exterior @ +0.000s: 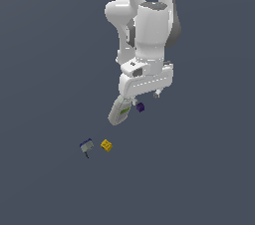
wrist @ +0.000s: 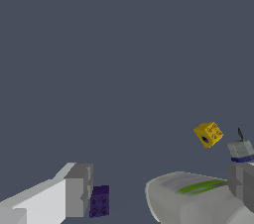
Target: Pick up a designated object from a clutter of objects.
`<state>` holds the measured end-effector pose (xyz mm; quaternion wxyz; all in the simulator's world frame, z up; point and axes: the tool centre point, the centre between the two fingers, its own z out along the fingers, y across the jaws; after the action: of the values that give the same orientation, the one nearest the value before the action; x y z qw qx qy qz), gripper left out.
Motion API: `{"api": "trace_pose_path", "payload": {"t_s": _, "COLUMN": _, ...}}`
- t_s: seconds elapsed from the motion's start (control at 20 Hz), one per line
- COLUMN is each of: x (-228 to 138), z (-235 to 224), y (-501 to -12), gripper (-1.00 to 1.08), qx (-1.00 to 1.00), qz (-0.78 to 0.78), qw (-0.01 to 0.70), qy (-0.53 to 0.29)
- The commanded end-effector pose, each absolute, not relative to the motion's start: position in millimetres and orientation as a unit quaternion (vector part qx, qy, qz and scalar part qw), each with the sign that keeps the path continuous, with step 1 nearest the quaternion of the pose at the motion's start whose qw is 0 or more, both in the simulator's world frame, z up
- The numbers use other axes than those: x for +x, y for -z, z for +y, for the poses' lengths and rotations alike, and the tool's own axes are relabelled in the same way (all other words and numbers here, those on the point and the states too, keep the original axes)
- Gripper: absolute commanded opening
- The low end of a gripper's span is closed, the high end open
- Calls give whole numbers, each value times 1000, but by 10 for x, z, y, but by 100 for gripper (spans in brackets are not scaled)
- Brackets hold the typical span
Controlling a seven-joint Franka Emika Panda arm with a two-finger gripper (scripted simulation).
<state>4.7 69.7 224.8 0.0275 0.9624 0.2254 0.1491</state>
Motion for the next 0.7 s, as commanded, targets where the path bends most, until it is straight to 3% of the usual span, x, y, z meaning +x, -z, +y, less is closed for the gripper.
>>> {"api": "trace_pose_path", "payload": {"t_s": 0.0, "x": -850, "z": 652, "y": -842, "gripper": 100, "qx": 972, "qz": 235, "qw": 2, "qy": -1}}
{"api": "trace_pose_path", "payload": {"t_s": 0.4, "x": -961, "z": 712, "y": -721, "gripper": 100, "qx": 967, "qz": 254, "qw": 0, "qy": 0}}
{"api": "trace_pose_path", "payload": {"t_s": 0.45, "x": -62, "z": 875, "y": -1181, "gripper": 100, "qx": 965, "qz": 259, "qw": 8, "qy": -49}}
{"api": "trace_pose_path", "payload": {"t_s": 0.5, "x": 281, "z": 895, "y": -1470, "gripper": 100, "qx": 960, "qz": 263, "qw": 16, "qy": -98}}
{"api": "trace_pose_path", "payload": {"t_s": 0.6, "x": -41, "z": 946, "y": -2219, "gripper": 100, "qx": 948, "qz": 268, "qw": 28, "qy": -169}}
{"api": "trace_pose_path", "payload": {"t_s": 0.65, "x": -44, "z": 945, "y": -2206, "gripper": 100, "qx": 948, "qz": 268, "qw": 28, "qy": -168}}
